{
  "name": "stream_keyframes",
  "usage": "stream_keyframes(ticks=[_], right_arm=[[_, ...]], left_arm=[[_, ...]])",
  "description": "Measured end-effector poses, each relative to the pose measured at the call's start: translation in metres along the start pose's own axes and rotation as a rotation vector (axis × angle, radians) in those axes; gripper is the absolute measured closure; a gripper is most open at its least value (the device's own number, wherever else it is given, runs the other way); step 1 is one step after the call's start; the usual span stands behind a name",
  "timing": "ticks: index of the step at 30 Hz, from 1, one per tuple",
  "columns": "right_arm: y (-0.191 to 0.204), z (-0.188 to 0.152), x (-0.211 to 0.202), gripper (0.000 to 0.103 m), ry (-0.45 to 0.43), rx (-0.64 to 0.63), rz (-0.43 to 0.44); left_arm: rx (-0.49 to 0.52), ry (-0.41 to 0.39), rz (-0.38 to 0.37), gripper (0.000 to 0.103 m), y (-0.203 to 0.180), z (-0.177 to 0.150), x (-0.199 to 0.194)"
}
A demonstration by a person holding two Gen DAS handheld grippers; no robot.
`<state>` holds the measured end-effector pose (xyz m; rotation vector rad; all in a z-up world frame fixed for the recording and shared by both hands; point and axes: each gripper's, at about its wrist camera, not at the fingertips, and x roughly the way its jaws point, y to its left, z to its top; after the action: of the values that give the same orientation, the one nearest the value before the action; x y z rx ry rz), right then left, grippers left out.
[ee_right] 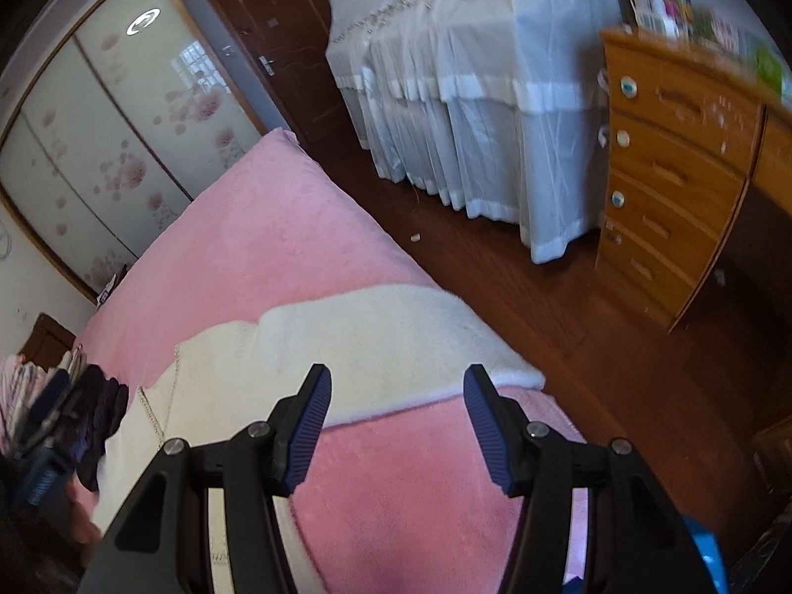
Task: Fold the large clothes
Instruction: 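Grasp the cardigan sleeve cuff nearest the right tool with the right tool, then fold the sleeve across the body with the right tool while the left tool grasps the braided front edge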
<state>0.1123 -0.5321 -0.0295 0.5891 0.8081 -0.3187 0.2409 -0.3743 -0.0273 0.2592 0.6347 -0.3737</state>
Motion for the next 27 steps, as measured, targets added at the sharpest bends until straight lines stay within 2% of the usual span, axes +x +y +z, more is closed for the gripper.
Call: stream_keyframes(ticks=[4, 6, 9, 13, 18, 20, 21, 22, 27], right_arm=[[-0.042, -0.006, 0.054, 0.047, 0.095, 0.153, 0.066], [-0.059, -0.013, 0.083, 0.047, 0.149, 0.221, 0.070], [-0.080, -0.023, 0.122, 0.047, 0.217, 0.327, 0.085], [-0.097, -0.029, 0.154, 0.047, 0.247, 0.443, 0.113], [-0.107, -0.028, 0.176, 0.045, 0.185, 0.545, 0.146], [-0.106, -0.027, 0.179, 0.056, 0.138, 0.564, 0.137], [-0.101, -0.024, 0.179, 0.086, 0.120, 0.537, 0.104], [-0.094, -0.019, 0.177, 0.091, 0.102, 0.494, 0.085], [-0.024, 0.004, 0.129, 0.092, -0.135, 0.170, 0.004]], left_arm=[[0.033, 0.068, 0.033, 0.001, -0.025, -0.023, 0.059], [0.030, 0.097, 0.035, 0.001, -0.034, -0.031, 0.080], [0.015, 0.117, 0.024, 0.001, -0.043, -0.041, 0.103], [0.014, 0.138, 0.042, 0.001, -0.048, -0.053, 0.122], [-0.033, 0.159, 0.016, 0.001, -0.039, -0.060, 0.125], [-0.047, 0.157, 0.020, 0.001, -0.030, -0.062, 0.121], [-0.054, 0.155, 0.023, 0.001, -0.023, -0.062, 0.117], [-0.065, 0.150, 0.028, 0.001, -0.015, -0.063, 0.112], [-0.168, 0.111, 0.067, 0.001, 0.048, -0.069, 0.083]])
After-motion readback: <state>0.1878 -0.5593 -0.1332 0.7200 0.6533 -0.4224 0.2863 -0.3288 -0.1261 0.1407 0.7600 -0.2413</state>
